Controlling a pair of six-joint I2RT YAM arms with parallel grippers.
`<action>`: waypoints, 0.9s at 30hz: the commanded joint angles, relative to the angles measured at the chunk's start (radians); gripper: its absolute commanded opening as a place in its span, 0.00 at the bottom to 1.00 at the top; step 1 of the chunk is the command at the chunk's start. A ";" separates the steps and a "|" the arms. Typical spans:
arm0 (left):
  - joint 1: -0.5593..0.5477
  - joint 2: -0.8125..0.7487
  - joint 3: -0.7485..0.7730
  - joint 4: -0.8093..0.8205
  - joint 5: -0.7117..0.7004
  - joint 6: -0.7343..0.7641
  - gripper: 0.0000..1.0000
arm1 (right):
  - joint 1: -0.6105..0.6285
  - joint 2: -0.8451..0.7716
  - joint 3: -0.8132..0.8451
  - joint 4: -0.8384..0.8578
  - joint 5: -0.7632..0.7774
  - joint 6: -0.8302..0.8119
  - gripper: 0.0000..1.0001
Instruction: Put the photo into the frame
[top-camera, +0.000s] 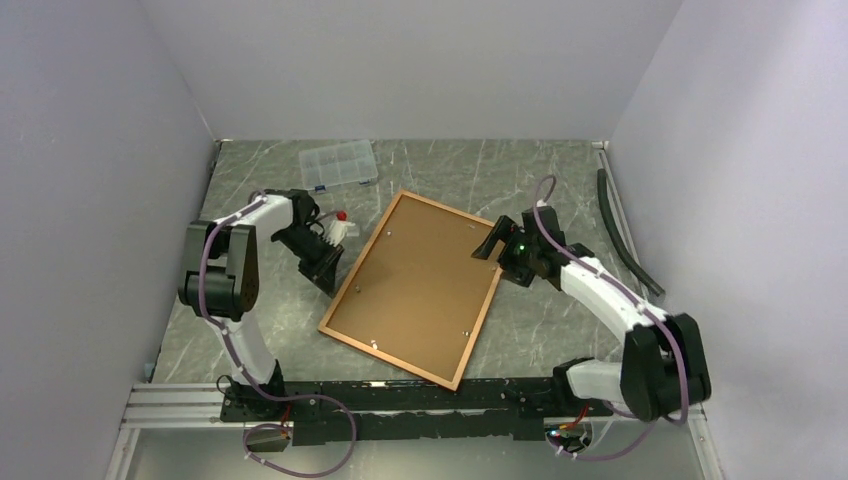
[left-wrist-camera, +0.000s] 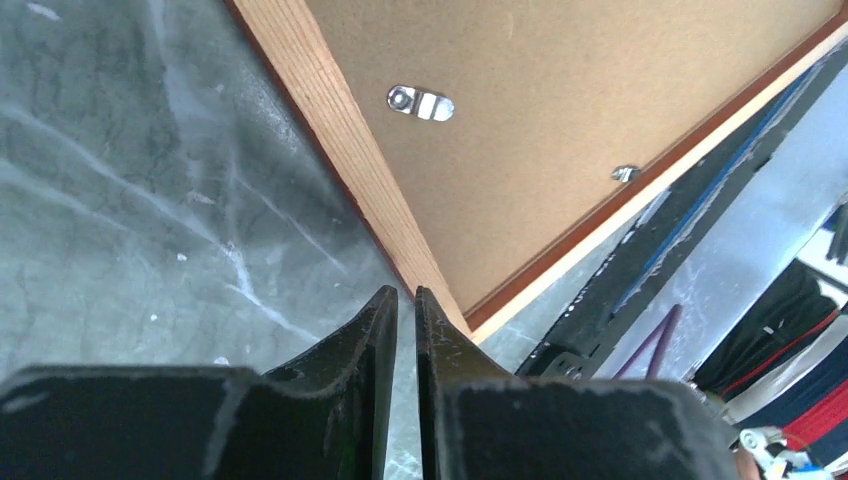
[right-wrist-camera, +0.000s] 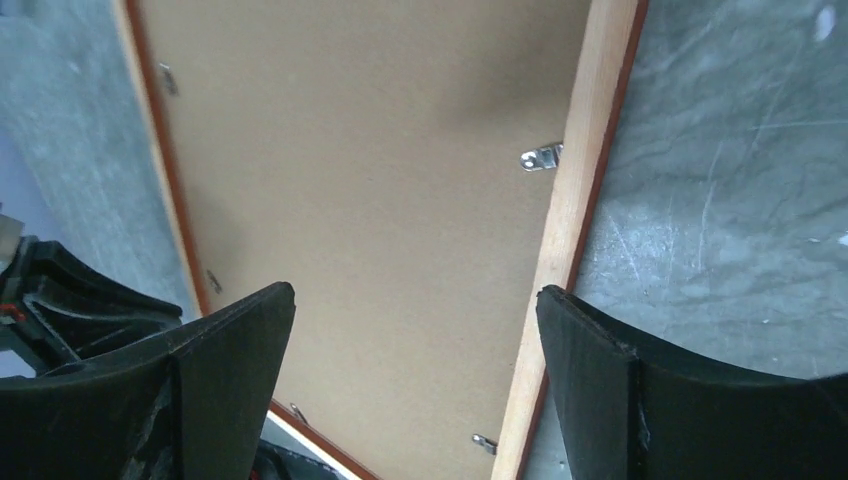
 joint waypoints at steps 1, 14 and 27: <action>0.034 -0.082 0.032 -0.049 0.101 -0.053 0.20 | 0.022 -0.153 0.060 -0.049 0.101 -0.017 0.93; 0.047 0.079 0.064 0.014 0.181 -0.125 0.25 | 0.510 0.175 0.158 0.375 0.032 0.029 0.80; 0.046 0.111 0.034 0.047 0.182 -0.102 0.24 | 0.616 0.577 0.407 0.537 -0.107 -0.002 0.72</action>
